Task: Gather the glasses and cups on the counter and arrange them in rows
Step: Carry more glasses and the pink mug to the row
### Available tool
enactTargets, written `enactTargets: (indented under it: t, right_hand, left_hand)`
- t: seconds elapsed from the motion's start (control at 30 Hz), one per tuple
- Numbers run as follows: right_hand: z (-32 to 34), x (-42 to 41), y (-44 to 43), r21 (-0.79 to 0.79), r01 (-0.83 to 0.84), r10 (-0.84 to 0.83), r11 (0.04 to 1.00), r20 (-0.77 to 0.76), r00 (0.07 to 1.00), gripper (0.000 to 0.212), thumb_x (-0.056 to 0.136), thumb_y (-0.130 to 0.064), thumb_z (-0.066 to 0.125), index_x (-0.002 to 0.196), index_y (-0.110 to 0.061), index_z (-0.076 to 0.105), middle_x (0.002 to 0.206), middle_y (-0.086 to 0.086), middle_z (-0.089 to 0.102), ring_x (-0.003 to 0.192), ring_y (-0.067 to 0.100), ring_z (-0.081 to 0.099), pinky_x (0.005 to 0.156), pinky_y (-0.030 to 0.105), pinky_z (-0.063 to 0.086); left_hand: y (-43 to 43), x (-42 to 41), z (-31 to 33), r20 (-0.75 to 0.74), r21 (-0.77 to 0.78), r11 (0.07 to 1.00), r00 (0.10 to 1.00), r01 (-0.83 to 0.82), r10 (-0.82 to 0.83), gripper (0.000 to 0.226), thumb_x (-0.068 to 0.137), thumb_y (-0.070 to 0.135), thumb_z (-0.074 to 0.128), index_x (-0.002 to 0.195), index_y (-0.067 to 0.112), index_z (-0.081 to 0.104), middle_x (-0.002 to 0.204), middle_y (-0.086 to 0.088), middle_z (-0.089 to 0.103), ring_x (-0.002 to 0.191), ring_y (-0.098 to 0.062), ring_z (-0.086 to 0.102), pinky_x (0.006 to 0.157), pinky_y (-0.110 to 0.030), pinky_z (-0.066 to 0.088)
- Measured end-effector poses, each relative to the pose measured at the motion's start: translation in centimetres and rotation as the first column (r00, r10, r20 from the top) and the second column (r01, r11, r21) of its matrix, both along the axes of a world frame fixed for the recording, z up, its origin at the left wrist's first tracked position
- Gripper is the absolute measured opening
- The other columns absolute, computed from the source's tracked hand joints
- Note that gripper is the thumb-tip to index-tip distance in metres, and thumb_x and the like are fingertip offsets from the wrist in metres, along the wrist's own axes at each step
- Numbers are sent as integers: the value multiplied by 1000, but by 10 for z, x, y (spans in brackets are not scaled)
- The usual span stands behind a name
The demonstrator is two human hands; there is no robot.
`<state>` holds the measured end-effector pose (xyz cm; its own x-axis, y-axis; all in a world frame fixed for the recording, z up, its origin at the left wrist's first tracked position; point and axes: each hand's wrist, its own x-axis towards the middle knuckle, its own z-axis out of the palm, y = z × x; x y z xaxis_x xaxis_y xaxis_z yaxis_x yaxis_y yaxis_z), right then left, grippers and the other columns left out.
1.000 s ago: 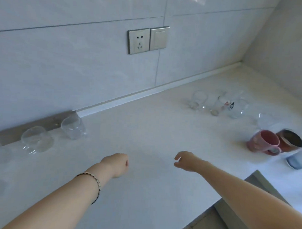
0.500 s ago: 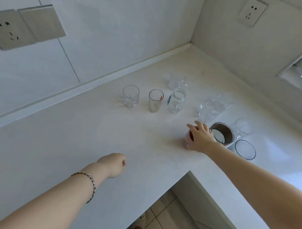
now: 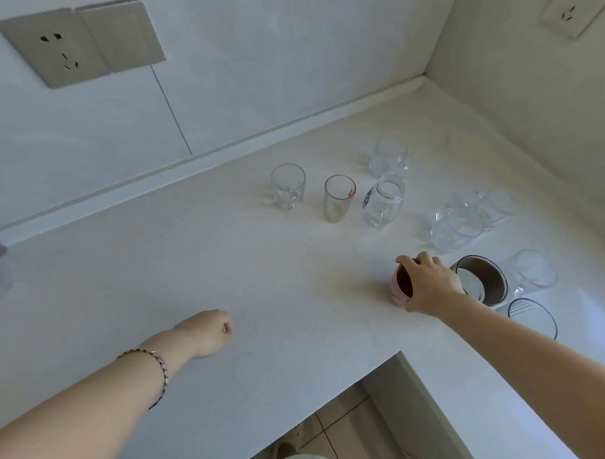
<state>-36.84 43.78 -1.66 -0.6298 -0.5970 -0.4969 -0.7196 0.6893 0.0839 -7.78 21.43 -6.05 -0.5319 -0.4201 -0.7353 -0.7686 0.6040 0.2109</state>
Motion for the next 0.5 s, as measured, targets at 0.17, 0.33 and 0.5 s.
enactTargets:
  t: [0.17, 0.33, 0.5]
  right_hand:
    - [3, 55, -49, -82, -146, 153, 986, 93, 984, 85, 71, -31, 71, 142, -30, 26, 135, 4, 40, 123, 26, 43, 96, 33, 44]
    - [4, 151, -124, -171, -307, 341, 936, 229, 912, 82, 69, -32, 72, 139, -31, 29, 133, 1, 41, 122, 23, 44, 91, 31, 44]
    - [6, 271, -206, -221, -524, 567, 823, 241, 788, 74, 76, -31, 69, 140, -28, 31, 134, 4, 39, 123, 25, 43, 95, 32, 43]
  left_hand:
    - [-19, 52, 3, -10, -20, 991, 991, -135, 135, 7, 94, 21, 44, 91, 25, 48, 115, -2, 59, 114, -21, 56, 95, -28, 43]
    - [-39, 133, 6, -11, -28, 963, 963, -268, 268, 9, 94, 19, 42, 89, 23, 48, 111, -2, 59, 110, -22, 56, 96, -29, 43]
    - [-67, 242, 9, -54, -30, 890, 890, -455, 453, 22, 91, 19, 41, 73, 29, 46, 97, 4, 54, 95, -19, 55, 91, -31, 45]
